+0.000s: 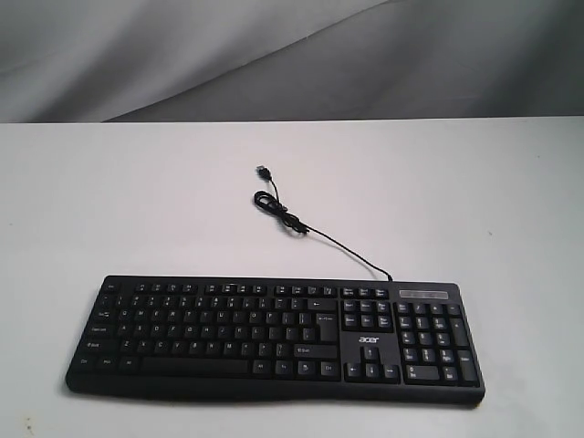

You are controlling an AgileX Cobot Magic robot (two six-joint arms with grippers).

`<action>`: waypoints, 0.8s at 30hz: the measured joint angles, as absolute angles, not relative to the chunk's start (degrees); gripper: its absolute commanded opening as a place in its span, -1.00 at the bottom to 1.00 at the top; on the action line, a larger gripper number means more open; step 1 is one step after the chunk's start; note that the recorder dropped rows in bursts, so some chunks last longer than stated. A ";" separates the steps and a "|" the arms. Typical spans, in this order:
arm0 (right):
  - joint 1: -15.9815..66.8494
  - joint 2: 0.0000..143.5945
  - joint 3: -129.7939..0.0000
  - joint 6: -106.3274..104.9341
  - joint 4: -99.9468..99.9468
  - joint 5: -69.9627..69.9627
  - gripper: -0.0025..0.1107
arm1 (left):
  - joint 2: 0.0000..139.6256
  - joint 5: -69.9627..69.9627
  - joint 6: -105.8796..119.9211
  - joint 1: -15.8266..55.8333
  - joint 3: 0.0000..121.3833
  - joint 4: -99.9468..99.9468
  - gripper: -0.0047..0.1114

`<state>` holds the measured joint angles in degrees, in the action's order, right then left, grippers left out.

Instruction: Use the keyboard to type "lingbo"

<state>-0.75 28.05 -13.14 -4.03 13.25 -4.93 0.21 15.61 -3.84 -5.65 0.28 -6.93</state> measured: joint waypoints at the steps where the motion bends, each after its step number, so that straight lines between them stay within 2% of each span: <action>1: -0.90 26.46 -10.70 -3.90 13.25 -7.18 -0.96 | 0.21 15.61 -3.84 -5.65 0.28 -6.93 -0.91; 5: -1.13 20.16 -2.07 -3.68 13.12 -11.69 -0.96 | 0.21 15.61 -3.84 -5.65 0.28 -6.93 -0.91; 9: -1.13 15.93 -0.32 -3.08 13.00 -10.37 -0.96 | 0.21 15.61 -3.84 -5.65 0.28 -6.93 -0.91; 15: -1.45 12.42 -0.19 -2.56 13.00 -3.32 -0.96 | 0.21 15.61 -3.84 -5.65 0.28 -6.93 -0.91; 24: -6.22 2.78 -0.19 -2.94 9.69 10.95 -0.96 | 0.21 15.61 -3.84 -5.65 0.28 -6.93 -0.91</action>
<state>-6.22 2.78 -0.19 -2.94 9.69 10.95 0.21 15.61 -3.84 -5.65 0.28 -6.93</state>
